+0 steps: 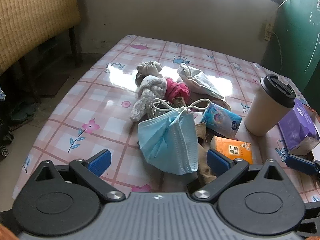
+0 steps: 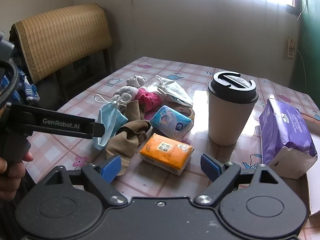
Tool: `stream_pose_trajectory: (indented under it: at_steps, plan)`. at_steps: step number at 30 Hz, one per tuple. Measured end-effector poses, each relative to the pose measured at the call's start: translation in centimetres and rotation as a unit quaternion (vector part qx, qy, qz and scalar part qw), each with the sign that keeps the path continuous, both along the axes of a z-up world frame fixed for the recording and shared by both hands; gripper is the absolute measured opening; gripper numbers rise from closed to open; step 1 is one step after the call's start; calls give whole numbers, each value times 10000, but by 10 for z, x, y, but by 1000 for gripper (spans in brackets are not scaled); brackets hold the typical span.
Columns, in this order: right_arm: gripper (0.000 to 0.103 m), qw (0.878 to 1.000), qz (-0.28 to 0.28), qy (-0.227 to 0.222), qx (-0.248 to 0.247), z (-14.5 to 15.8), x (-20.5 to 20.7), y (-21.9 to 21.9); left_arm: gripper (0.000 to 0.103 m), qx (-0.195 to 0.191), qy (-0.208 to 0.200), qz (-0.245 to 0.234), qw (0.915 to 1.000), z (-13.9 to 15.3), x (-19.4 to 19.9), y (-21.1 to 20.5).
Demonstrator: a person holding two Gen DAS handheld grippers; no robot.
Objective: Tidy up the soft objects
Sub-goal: 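Grasp the blue surgical mask with the left tool while right tool approaches orange tissue pack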
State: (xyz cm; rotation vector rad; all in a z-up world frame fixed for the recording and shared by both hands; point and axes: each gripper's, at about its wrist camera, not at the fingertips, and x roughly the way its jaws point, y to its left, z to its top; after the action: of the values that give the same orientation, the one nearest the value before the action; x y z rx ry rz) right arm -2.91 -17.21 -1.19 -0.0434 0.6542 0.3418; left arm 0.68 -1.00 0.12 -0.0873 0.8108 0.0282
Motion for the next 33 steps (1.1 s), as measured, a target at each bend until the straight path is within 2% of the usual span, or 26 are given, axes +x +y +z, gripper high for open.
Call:
stream_pose_trajectory:
  at_steps: [6, 16, 22, 33]
  plan:
    - [101, 10000, -31, 40, 9, -2, 2, -1, 103, -6, -51, -19, 10000, -1, 3, -4]
    - [101, 9999, -77, 93, 50, -6, 5, -2, 103, 29, 81, -24, 10000, -1, 7, -8]
    - [101, 9999, -107, 115, 62, -7, 7, -3, 103, 26, -12, -16, 10000, -1, 14, -11]
    - [101, 9998, -125, 123, 57, -9, 8, -3, 103, 259, 64, 112, 9996, -7, 32, -7]
